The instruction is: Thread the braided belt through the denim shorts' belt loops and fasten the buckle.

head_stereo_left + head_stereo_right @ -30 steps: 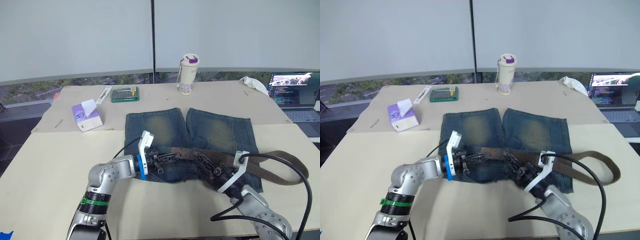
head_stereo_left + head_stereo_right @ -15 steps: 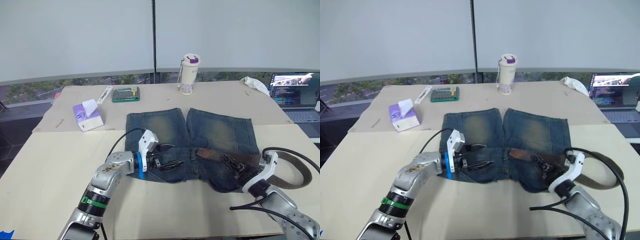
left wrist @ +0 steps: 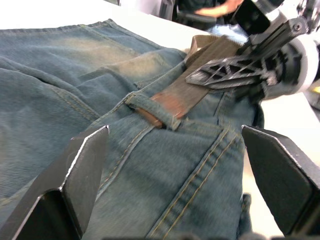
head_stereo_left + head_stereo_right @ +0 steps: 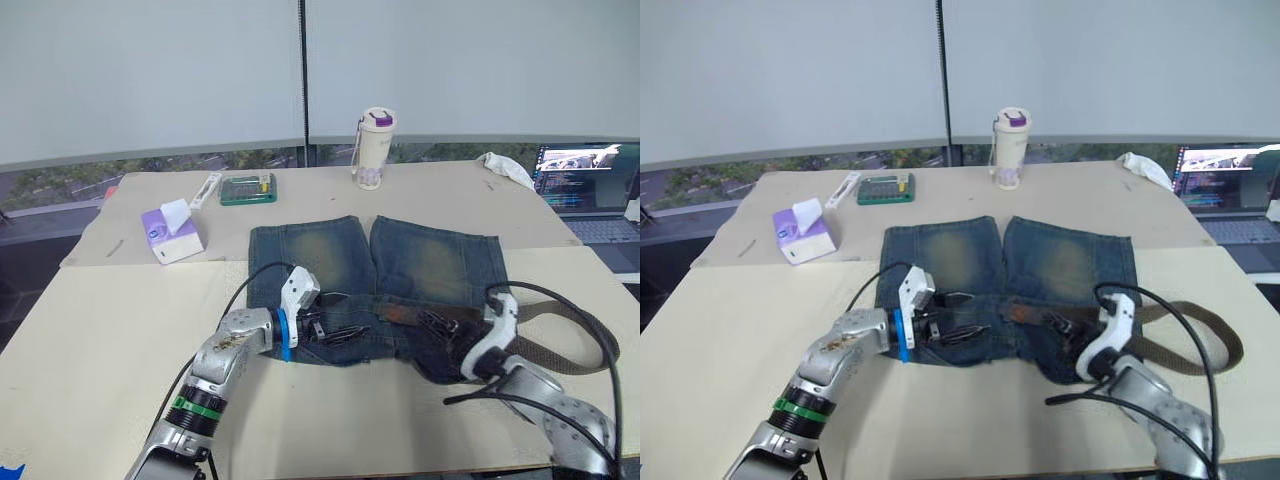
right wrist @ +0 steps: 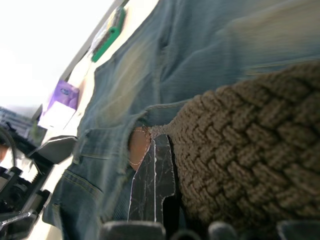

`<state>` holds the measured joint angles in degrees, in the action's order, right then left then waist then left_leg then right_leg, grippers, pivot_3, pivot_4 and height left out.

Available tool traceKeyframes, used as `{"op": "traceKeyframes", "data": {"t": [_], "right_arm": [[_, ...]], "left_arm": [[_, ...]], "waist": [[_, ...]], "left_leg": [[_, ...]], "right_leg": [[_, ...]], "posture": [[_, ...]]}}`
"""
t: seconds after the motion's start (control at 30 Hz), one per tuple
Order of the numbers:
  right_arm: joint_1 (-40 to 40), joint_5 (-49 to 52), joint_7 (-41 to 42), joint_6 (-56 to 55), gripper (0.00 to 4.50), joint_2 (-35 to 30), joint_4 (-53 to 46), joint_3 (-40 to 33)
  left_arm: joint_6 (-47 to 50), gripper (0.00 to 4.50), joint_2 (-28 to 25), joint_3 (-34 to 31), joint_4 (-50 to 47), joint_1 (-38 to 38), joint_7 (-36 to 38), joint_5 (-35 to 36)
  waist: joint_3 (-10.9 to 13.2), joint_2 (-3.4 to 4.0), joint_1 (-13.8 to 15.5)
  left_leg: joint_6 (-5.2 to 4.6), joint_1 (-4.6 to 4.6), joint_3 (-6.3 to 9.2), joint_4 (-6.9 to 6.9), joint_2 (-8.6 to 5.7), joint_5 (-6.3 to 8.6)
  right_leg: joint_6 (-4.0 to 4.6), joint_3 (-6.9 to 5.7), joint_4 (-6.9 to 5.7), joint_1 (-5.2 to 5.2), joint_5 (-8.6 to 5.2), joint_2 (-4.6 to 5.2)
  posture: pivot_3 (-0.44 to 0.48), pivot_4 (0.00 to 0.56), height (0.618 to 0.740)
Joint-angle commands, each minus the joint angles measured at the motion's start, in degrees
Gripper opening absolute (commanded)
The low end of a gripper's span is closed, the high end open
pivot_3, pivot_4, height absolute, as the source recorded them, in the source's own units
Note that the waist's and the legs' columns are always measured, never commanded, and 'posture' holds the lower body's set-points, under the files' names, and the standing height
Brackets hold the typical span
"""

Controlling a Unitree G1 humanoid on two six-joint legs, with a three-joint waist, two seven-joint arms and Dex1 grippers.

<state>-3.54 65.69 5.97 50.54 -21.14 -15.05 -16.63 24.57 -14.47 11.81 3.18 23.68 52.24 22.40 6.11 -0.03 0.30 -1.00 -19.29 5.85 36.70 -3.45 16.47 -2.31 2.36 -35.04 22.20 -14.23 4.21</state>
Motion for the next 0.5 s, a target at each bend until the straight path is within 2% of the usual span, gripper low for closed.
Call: {"op": "traceKeyframes", "data": {"t": [0.03, 0.2, 0.37, 0.5], "right_arm": [[-3.06, -2.58, -0.30, -0.09, 0.00, 1.76, 1.69, 2.57], [-4.37, -3.76, 1.67, -1.54, 0.00, 5.06, 2.17, 3.18], [-2.74, -2.11, 6.80, -3.73, 0.00, 8.74, 1.55, 2.12], [-1.47, -0.60, 9.31, -3.66, 0.00, 9.84, 0.59, 1.74]], "left_arm": [[0.15, 4.49, -0.50, -0.87, -1.45, -0.41, 0.56, 0.80], [2.05, 4.49, 1.37, -3.84, 0.33, -0.30, -2.96, 2.31], [12.39, 4.49, 6.42, -11.52, 1.42, 1.19, -8.87, 10.97], [15.99, 4.49, 8.00, -13.88, 4.25, 2.17, -11.03, 13.01]], "waist": [[-0.01, 0.01, -0.18], [-0.01, 0.02, -0.02], [-0.01, 0.02, -0.13], [-0.02, 0.03, -0.51]], "left_leg": [[0.00, 0.00, 0.00, 0.00, 0.01, 0.00], [0.00, 0.00, 0.01, 0.00, -0.01, 0.00], [0.00, 0.00, 0.03, 0.01, 0.02, 0.00], [0.00, 0.02, 0.03, 0.00, 0.01, 0.00]], "right_leg": [[0.00, -0.01, 0.00, 0.00, 0.00, -0.03], [0.00, -0.02, -0.01, 0.00, 0.00, -0.01], [-0.01, -0.04, -0.02, 0.02, 0.00, -0.02], [-0.01, -0.04, -0.05, 0.02, 0.00, -0.04]], "posture": [[0.000, 0.150, 0.740], [0.000, 0.150, 0.740], [0.000, 0.150, 0.740], [0.000, 0.150, 0.740]]}}
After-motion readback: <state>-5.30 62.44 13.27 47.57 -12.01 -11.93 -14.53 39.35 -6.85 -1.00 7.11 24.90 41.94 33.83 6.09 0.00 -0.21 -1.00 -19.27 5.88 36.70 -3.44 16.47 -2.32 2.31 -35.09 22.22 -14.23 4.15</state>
